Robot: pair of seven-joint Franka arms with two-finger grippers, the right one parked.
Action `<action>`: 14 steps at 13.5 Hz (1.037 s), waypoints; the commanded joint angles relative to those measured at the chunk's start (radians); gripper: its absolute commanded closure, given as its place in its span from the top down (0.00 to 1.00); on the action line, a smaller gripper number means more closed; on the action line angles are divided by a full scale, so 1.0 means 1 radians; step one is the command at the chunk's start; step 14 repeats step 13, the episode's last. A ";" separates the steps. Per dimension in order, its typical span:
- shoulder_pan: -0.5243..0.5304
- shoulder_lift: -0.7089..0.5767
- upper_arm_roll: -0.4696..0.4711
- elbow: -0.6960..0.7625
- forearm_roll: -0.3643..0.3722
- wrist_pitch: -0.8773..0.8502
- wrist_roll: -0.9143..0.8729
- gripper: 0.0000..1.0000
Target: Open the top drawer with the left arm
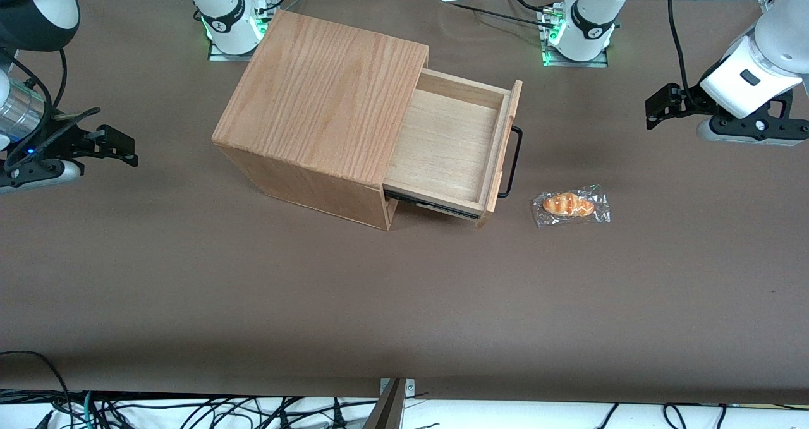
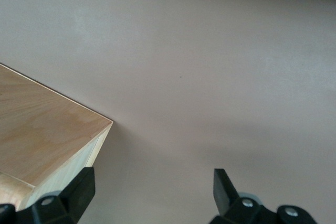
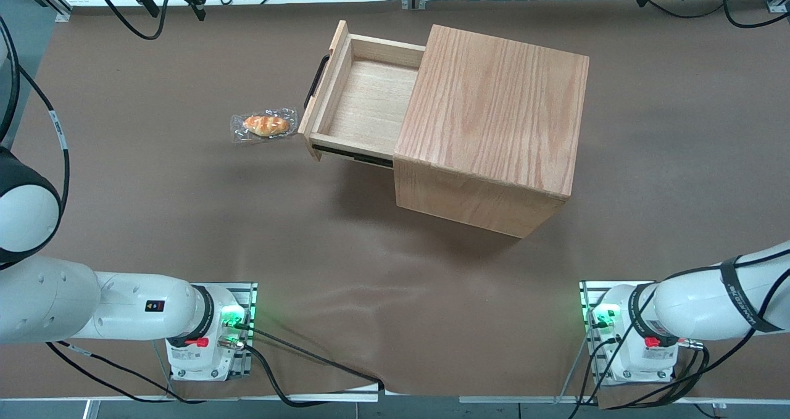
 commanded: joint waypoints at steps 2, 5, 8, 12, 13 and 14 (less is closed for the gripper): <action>0.009 -0.020 0.000 -0.016 -0.025 0.010 0.005 1.00; 0.014 -0.020 0.004 -0.018 -0.068 0.010 0.004 1.00; 0.026 -0.020 0.001 -0.018 -0.063 0.010 0.004 1.00; 0.025 -0.021 -0.002 -0.018 -0.057 0.010 0.004 1.00; 0.026 -0.021 -0.002 -0.018 -0.057 0.010 0.004 1.00; 0.026 -0.021 -0.002 -0.018 -0.057 0.010 0.004 1.00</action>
